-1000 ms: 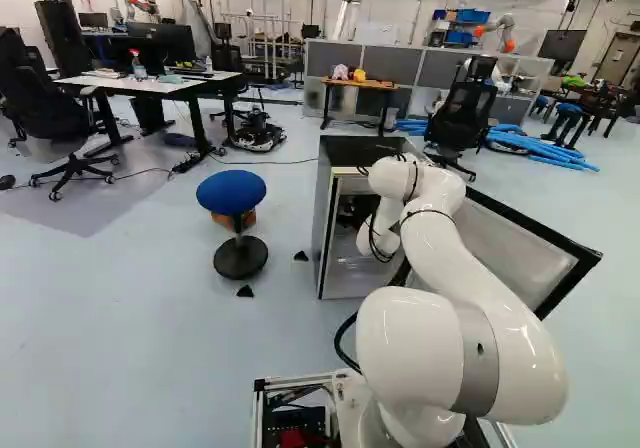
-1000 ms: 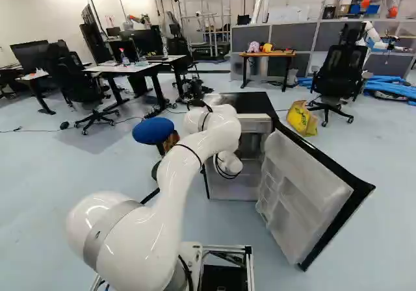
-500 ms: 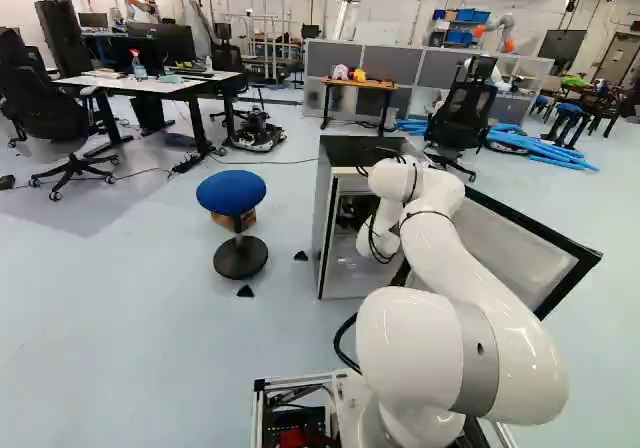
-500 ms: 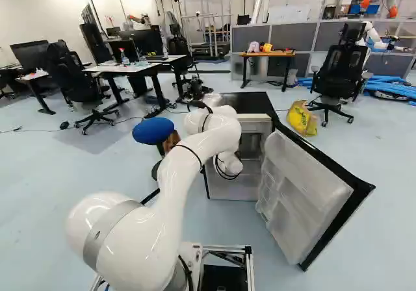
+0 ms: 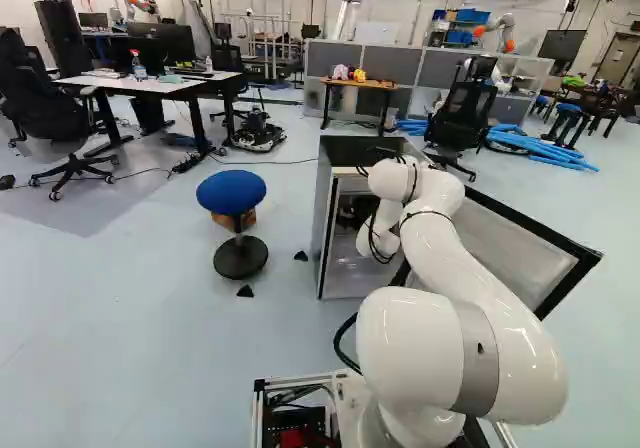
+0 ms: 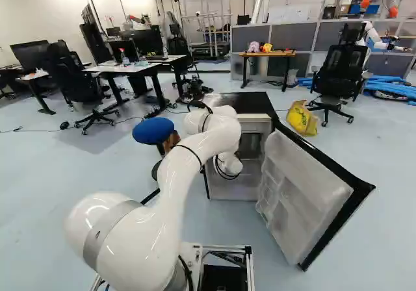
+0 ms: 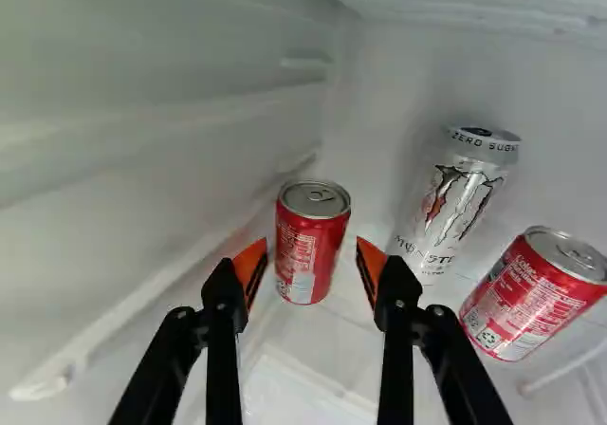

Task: Grab a drink from the fridge

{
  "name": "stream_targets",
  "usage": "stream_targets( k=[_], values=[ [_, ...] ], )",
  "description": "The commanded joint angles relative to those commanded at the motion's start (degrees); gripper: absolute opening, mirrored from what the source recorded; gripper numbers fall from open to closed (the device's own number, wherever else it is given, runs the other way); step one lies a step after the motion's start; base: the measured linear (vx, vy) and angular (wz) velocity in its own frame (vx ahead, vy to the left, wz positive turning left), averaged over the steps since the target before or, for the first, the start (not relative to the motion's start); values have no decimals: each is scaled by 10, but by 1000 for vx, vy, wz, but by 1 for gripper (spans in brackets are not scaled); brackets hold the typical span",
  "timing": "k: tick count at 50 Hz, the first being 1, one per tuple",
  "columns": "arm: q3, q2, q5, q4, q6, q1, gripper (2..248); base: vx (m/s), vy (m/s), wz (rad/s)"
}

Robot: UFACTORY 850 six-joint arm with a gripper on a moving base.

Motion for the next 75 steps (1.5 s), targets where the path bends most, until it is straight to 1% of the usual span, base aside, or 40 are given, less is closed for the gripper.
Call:
stream_targets(
  k=[23, 32, 33, 37, 38, 43, 44, 52, 61, 75],
  values=[
    [-25, -13, 0, 0, 0, 2, 149, 0, 0, 0],
    [-25, -13, 0, 0, 0, 2, 149, 0, 0, 0],
    [-25, -13, 0, 0, 0, 2, 141, 0, 0, 0],
    [-25, -13, 0, 0, 0, 2, 141, 0, 0, 0],
    [-25, -13, 0, 0, 0, 2, 105, 0, 0, 0],
    [-25, -13, 0, 0, 0, 2, 105, 0, 0, 0],
    [-25, -13, 0, 0, 0, 2, 92, 0, 0, 0],
    [-24, -13, 0, 0, 0, 2, 92, 0, 0, 0],
    [-8, -4, 0, 0, 0, 1, 92, 0, 0, 0],
    [41, 22, 0, 0, 0, -1, 92, 0, 0, 0]
  ],
)
